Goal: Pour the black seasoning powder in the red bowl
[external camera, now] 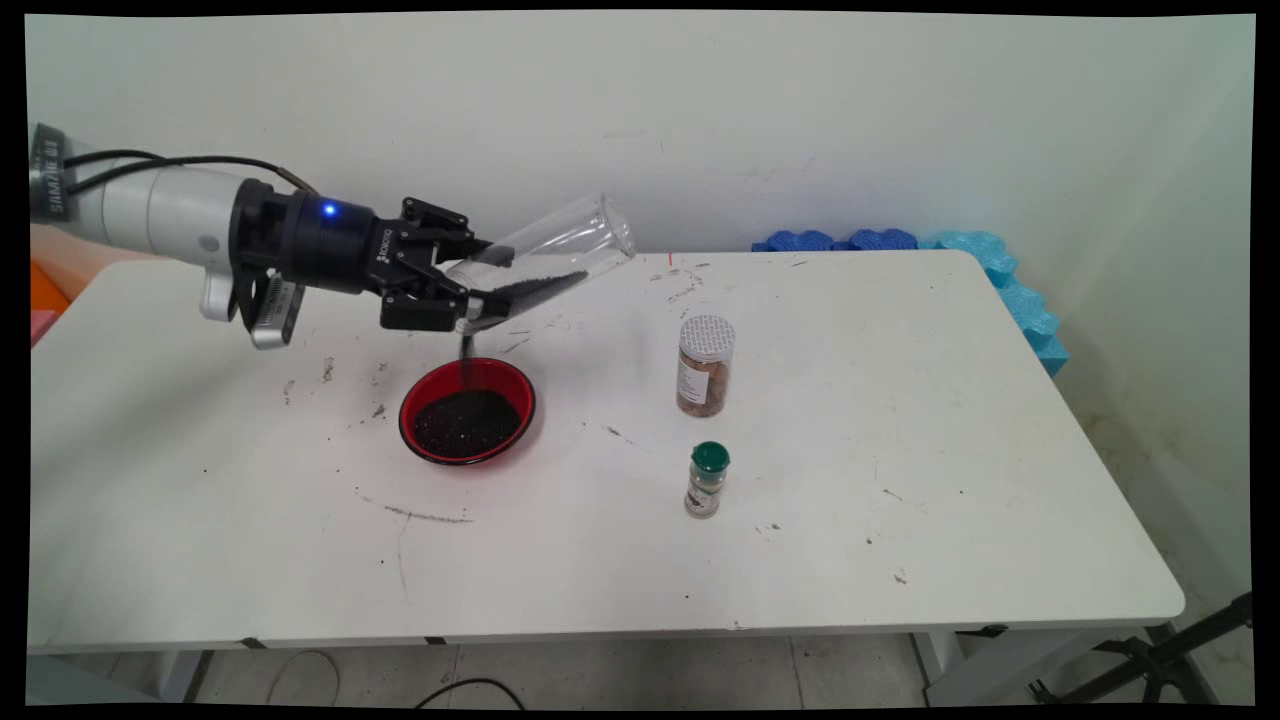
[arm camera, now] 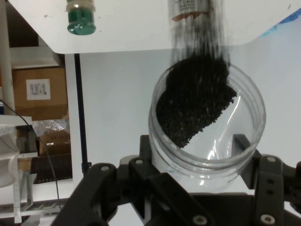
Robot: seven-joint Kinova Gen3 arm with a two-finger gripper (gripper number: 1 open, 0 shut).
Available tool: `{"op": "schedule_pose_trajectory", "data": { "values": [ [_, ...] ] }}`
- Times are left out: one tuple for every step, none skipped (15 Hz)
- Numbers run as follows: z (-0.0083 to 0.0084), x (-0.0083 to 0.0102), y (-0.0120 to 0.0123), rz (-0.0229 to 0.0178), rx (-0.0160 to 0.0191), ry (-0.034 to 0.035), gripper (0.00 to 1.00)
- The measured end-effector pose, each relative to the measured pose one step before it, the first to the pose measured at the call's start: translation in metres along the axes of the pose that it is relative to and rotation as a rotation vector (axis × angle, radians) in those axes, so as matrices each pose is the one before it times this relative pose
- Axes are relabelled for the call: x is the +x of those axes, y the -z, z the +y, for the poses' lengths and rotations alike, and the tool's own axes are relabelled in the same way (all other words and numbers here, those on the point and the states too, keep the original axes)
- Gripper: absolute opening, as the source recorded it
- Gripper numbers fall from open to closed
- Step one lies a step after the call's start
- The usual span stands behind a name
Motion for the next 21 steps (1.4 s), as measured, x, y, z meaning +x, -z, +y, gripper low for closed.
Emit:
{"op": "schedule_pose_trajectory", "data": {
  "values": [
    [0.00021, -0.0004, -0.00094, -0.00416, -0.00195, 0.0032, 0.0],
    [0.00024, -0.00034, -0.00081, -0.00338, -0.00192, 0.00266, 0.0],
    [0.0004, -0.00029, -0.00081, -0.00397, -0.00236, 0.00298, 0.0],
    [0.00026, -0.00015, -0.00066, -0.00369, -0.00289, 0.00347, 0.0],
    [0.00028, -0.00015, -0.00065, -0.00301, -0.00233, 0.00253, 0.0],
    [0.00033, -0.00017, -0.00056, -0.00203, -0.00119, 0.00153, 0.0],
    [0.00029, -0.00011, -0.00035, -0.00252, -0.00202, 0.00254, 0.0],
    [0.00018, 0.0006, 0.00059, -0.00216, -0.00165, 0.00444, 0.0],
    [0.00003, 0.0, 0.00098, -0.00364, -0.00209, 0.00227, 0.0],
    [-0.00006, -0.00005, 0.00083, -0.00299, -0.00166, 0.00163, 0.0],
    [0.0, -0.00012, 0.0008, -0.00345, -0.00225, 0.00226, 0.0],
    [0.00012, -0.00013, 0.00042, -0.00298, -0.00094, 0.00154, 0.0],
    [0.00001, 0.00001, 0.00052, -0.0025, -0.00127, 0.00172, 0.0],
    [-0.00032, 0.00001, 0.00085, -0.00262, -0.00209, 0.00166, 0.0],
    [0.00016, -0.00008, 0.00035, -0.00351, -0.00141, 0.00132, 0.0],
    [0.00001, -0.00006, 0.00047, -0.00319, -0.00127, 0.00069, 0.0],
    [-0.00004, -0.00007, 0.0004, -0.0029, -0.00077, 0.00017, 0.0],
    [-0.00007, 0.00001, 0.00063, -0.00316, -0.00131, 0.00029, 0.0],
    [0.0, -0.00009, 0.00047, -0.00299, -0.00087, -0.00009, 0.0],
    [0.00012, -0.00009, 0.0002, -0.00241, -0.00025, -0.00018, 0.0],
    [-0.0001, -0.00006, 0.0006, -0.00253, -0.00111, -0.00035, 0.0]
  ]
}}
